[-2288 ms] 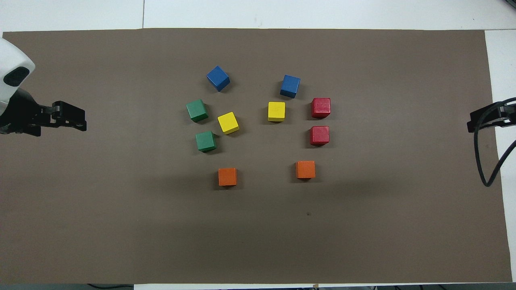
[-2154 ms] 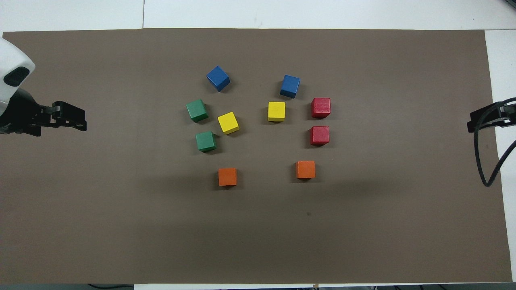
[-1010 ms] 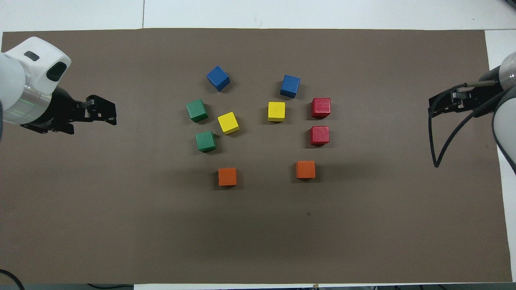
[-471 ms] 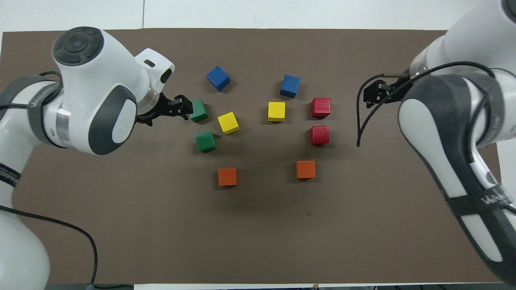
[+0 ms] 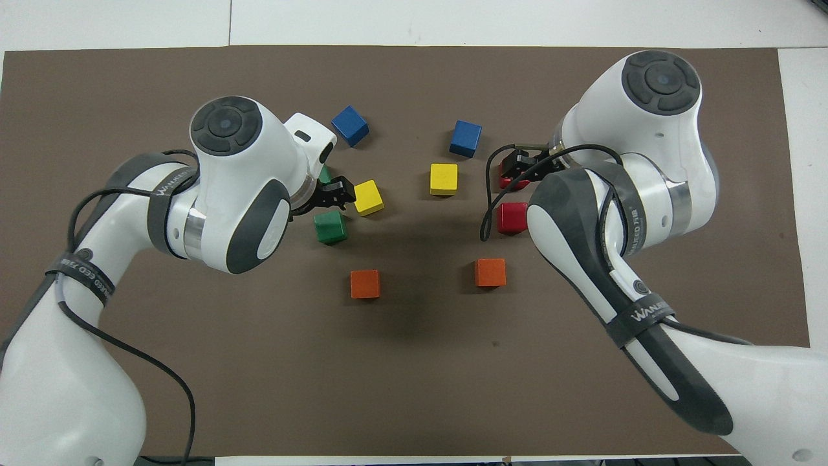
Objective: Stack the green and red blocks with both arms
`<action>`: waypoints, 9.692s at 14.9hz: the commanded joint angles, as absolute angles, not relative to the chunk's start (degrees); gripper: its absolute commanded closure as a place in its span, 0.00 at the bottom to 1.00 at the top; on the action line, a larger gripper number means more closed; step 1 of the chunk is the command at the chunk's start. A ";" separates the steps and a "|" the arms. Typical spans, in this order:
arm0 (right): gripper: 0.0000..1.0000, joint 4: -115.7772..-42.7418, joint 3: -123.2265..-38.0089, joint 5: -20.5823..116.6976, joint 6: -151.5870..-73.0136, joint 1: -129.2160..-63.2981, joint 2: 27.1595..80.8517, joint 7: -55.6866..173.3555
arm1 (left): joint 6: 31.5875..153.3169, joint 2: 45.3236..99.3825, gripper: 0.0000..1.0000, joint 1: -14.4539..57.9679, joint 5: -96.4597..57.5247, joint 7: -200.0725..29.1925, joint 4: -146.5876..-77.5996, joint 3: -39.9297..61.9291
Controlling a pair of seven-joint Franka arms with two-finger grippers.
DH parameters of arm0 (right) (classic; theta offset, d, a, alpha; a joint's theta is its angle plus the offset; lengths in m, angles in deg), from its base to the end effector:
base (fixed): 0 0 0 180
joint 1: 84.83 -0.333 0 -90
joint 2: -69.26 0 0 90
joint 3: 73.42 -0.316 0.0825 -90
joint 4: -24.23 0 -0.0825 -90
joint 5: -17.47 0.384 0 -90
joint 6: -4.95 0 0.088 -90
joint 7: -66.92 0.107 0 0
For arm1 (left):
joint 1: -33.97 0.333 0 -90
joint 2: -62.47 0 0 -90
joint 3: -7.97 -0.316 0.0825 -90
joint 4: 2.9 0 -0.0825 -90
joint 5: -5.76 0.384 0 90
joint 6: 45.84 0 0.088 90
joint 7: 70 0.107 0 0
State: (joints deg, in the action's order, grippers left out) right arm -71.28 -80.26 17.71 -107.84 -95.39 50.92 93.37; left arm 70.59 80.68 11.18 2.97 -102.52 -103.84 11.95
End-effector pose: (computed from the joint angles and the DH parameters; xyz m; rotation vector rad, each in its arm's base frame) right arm 0.6205 0.1872 0.4199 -3.0983 0.2567 0.0475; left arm 0.5676 -0.2858 0.3819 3.1002 0.1956 -0.1132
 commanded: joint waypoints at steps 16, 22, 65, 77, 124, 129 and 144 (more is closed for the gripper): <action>0.00 -79.39 -80.27 18.61 -120.02 -98.19 47.73 97.42 | 80.98 83.65 0.00 9.89 1.98 -108.05 -110.39 10.87; 0.00 -81.76 -80.18 18.52 -122.75 -98.11 46.58 96.63 | 81.95 84.97 0.03 9.80 2.15 -108.14 -110.21 10.87; 1.00 -93.28 -79.75 16.50 -118.62 -74.11 57.13 59.54 | 82.04 83.03 0.00 36.00 6.72 -65.60 -109.96 9.55; 1.00 -97.24 -79.75 15.53 -124.69 -72.88 56.95 58.40 | 74.65 83.39 0.00 19.93 6.28 -106.53 -101.25 9.99; 0.00 -53.63 -80.27 13.69 -108.43 -95.82 32.69 89.86 | 63.96 86.92 1.00 17.70 9.54 -96.77 -93.86 9.55; 0.00 -58.38 -80.27 13.69 -111.42 -95.91 34.45 90.48 | 60.33 78.84 1.00 26.75 9.54 -79.79 -100.26 9.55; 0.28 -65.51 -80.27 13.78 -117.84 -95.38 36.04 90.48 | 72.89 75.48 1.00 37.67 1.99 -56.54 -110.21 9.73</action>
